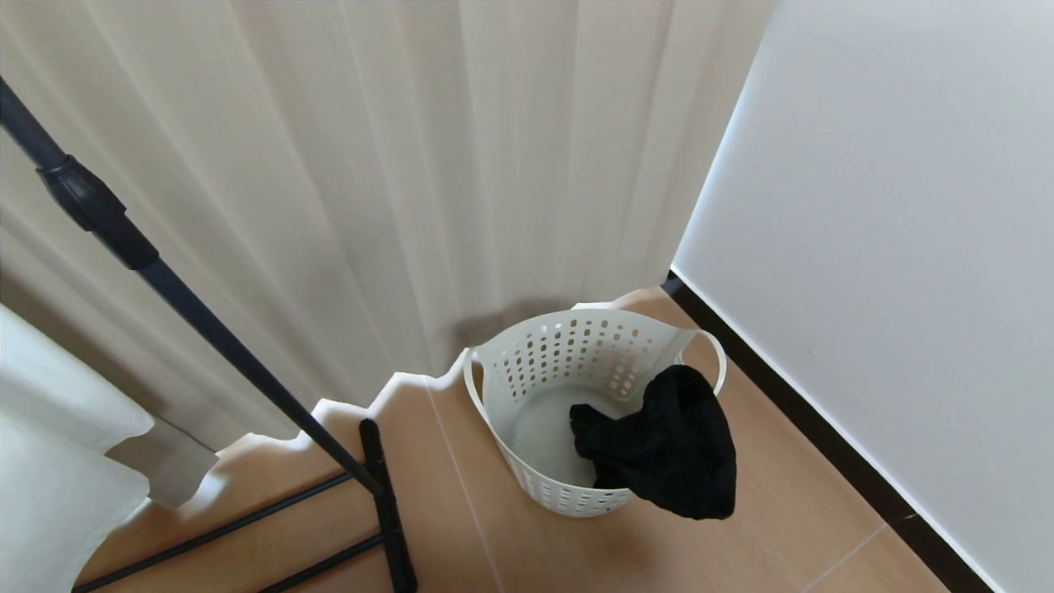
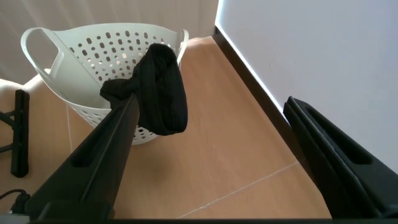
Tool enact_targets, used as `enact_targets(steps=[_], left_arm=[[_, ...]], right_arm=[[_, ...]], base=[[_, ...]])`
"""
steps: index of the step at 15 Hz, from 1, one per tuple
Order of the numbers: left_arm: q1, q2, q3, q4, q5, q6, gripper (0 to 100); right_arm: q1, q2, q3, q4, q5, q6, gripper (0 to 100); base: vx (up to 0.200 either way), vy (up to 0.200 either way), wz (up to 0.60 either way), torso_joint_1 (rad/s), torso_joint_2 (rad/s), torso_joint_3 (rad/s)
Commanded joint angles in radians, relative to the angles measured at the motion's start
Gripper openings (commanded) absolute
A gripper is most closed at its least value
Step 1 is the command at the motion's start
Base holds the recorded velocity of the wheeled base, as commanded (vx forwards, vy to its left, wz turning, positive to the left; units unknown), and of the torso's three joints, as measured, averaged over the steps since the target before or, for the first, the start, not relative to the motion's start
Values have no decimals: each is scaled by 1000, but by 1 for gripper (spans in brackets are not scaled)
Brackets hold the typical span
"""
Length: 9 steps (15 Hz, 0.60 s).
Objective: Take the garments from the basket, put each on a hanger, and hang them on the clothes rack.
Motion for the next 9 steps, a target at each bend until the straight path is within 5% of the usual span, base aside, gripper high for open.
enact_targets(steps=[1,9], left_arm=[[0,-1,0,0,0,1,100],[0,-1,0,0,0,1,100]], right_arm=[[0,0,0,0,0,0,100],[2,0,0,-1,-1,3,100]], base=[[0,0,0,7,2,-110],[0,0,0,4,2,-107]])
